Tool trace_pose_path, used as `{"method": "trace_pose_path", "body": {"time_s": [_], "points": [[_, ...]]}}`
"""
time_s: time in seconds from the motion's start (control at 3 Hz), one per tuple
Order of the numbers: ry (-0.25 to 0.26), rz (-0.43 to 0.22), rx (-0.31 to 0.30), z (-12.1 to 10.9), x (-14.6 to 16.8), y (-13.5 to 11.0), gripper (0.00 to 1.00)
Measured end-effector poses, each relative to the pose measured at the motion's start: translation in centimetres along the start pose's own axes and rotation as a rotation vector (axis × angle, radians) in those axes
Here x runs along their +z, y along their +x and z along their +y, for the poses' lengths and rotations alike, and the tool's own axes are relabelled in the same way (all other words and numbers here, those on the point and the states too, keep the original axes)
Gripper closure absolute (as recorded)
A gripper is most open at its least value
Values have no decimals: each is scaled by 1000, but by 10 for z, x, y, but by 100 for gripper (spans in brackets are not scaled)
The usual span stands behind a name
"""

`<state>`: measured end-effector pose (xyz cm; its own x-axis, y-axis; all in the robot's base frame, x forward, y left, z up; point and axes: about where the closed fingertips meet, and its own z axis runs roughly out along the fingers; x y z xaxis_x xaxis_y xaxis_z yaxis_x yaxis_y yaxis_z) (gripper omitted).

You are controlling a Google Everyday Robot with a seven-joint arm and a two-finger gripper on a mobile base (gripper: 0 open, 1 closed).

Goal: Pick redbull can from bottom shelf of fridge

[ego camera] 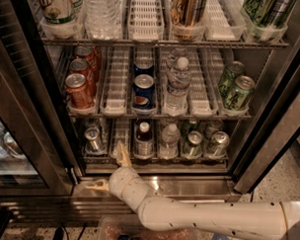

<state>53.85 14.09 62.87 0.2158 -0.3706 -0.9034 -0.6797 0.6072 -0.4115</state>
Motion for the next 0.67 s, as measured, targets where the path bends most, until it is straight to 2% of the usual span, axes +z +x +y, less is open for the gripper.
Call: {"method": "trace_pose_path", "body": {"time_s": [0.67], "points": [[83, -30, 44, 6, 17, 8, 0]]}}
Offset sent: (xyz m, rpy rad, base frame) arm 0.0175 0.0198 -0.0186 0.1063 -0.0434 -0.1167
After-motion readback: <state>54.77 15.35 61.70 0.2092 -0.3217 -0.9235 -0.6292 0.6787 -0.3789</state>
